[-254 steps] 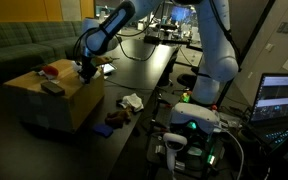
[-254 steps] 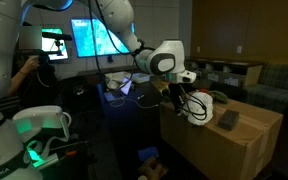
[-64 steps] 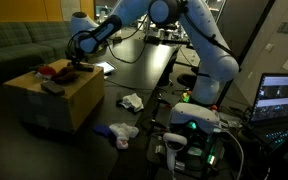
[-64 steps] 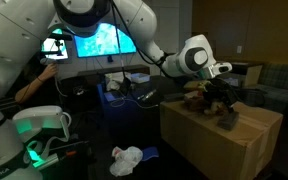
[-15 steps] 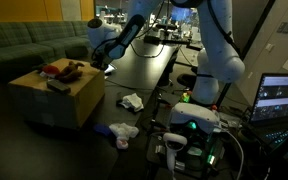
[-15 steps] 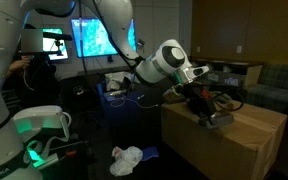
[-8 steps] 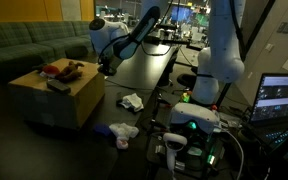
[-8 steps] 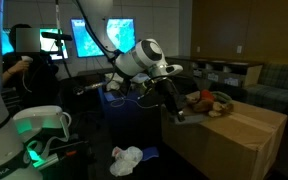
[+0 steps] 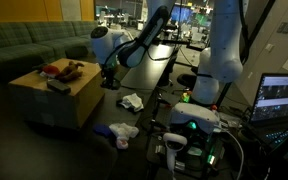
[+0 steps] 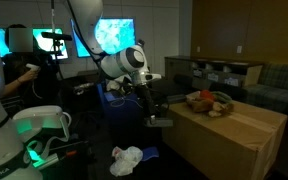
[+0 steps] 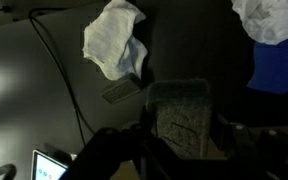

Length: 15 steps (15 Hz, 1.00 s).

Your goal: Pick up all the object from the box and put them on the table, then pick up all the objects from the table and put them on the box

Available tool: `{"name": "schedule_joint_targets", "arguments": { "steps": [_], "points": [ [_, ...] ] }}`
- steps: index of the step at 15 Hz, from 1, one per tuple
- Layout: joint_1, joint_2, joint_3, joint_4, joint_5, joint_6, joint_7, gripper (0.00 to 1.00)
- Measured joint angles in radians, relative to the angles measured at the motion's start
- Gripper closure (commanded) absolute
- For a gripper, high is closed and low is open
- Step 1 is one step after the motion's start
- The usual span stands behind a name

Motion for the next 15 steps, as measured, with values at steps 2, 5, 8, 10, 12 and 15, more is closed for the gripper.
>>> {"name": "schedule_joint_targets", "arguments": {
  "steps": [2, 5, 8, 10, 12, 15],
  "points": [
    [-0.014, 0.016, 0.022, -0.004, 0.037, 0.02, -0.006, 0.67],
    [-0.033, 0.06, 0.03, 0.003, 0.081, 0.076, -0.036, 0.67],
    [-0.058, 0.123, 0.029, 0.032, 0.13, 0.136, -0.103, 0.67],
    [-0.074, 0.174, 0.025, 0.067, 0.172, 0.166, -0.168, 0.67],
    [-0.089, 0.23, 0.02, 0.111, 0.22, 0.19, -0.241, 0.67],
    [-0.109, 0.318, 0.011, 0.185, 0.304, 0.204, -0.359, 0.67]
  ]
}}
